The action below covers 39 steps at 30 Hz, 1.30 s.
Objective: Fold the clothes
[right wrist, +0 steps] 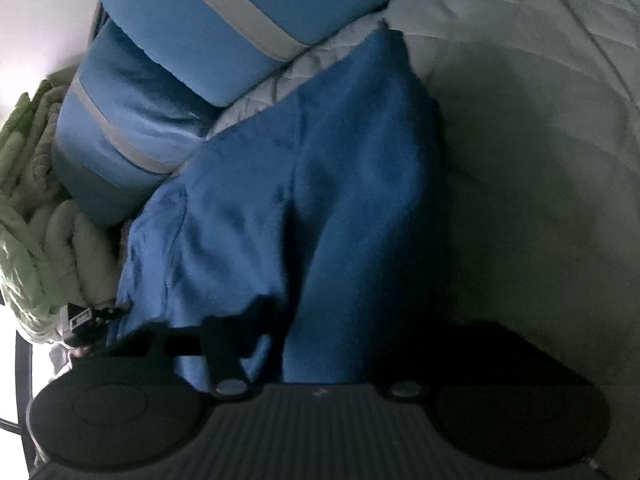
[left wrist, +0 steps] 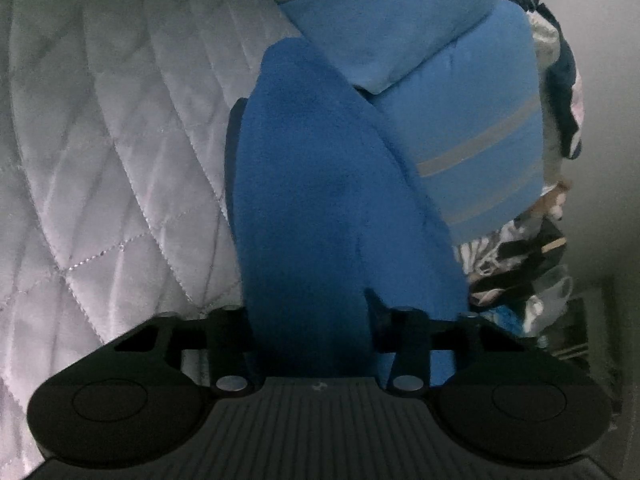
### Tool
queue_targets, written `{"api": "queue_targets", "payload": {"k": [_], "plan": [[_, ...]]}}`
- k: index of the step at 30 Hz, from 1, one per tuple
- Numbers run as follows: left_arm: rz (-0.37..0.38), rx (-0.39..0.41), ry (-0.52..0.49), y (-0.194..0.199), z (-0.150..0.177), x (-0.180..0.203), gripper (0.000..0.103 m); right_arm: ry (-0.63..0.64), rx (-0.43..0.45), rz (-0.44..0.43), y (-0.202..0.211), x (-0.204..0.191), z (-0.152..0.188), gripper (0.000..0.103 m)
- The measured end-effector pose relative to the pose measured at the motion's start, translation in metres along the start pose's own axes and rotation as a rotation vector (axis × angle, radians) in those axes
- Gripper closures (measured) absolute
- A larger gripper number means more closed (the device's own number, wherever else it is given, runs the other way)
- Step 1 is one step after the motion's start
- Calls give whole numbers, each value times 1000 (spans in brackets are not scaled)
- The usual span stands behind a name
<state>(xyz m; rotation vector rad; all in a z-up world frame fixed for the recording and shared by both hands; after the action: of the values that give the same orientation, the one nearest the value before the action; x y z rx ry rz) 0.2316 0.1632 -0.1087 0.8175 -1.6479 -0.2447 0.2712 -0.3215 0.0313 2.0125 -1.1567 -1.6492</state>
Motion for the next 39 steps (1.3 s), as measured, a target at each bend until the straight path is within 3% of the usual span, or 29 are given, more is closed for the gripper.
{"api": "queue_targets", "payload": {"k": [1, 4, 8, 13, 16, 28, 29, 30, 31, 32, 33, 34, 36, 37, 39], "plan": [[-24, 8, -18, 2, 0, 7, 74, 11, 11, 6, 2, -4, 1, 69], [-89, 34, -76, 7, 1, 29, 79, 77, 72, 17, 17, -23, 1, 75], [-133, 68, -138, 27, -1, 57, 81, 142, 155, 9, 38, -51, 0, 76], [-158, 177, -168, 72, -6, 76, 81, 183, 216, -22, 49, -81, -1, 77], [-190, 226, -173, 101, -14, 77, 81, 208, 223, -45, 40, -107, -4, 78], [-477, 315, -334, 236, -51, 106, 80, 268, 155, -197, -26, -224, 1, 77], [-518, 321, -362, 239, -54, 106, 77, 259, 140, -209, -37, -231, 3, 74], [-575, 327, -398, 239, -58, 100, 73, 252, 124, -201, -50, -236, 5, 52], [-658, 335, -415, 235, -63, 86, 62, 271, 112, -146, -62, -239, 9, 21], [-750, 341, -403, 230, -69, 69, 51, 297, 100, -80, -74, -242, 13, 10], [-838, 340, -381, 224, -73, 55, 49, 330, 106, -23, -81, -243, 17, 3], [-925, 335, -357, 217, -78, 41, 50, 364, 116, 32, -86, -243, 21, 3], [-1096, 403, -369, 213, -81, 29, 50, 387, 118, 66, -86, -242, 24, 2], [-1146, 448, -396, 214, -81, 29, 48, 385, 123, 60, -82, -241, 24, 0], [-1156, 520, -406, 220, -81, 34, 44, 378, 140, 53, -72, -235, 24, 0]]}}
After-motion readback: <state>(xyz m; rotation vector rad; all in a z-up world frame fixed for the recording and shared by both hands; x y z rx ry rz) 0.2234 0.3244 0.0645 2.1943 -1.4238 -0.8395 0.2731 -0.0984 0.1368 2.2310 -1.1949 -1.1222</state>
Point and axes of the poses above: each gripper's, at about its wrist camera, not at the fingertips, and y roughly against the way its jaws point, x to its right, z to its underside, the point moved 3 cm from there along -y, roughly the way its jaws point
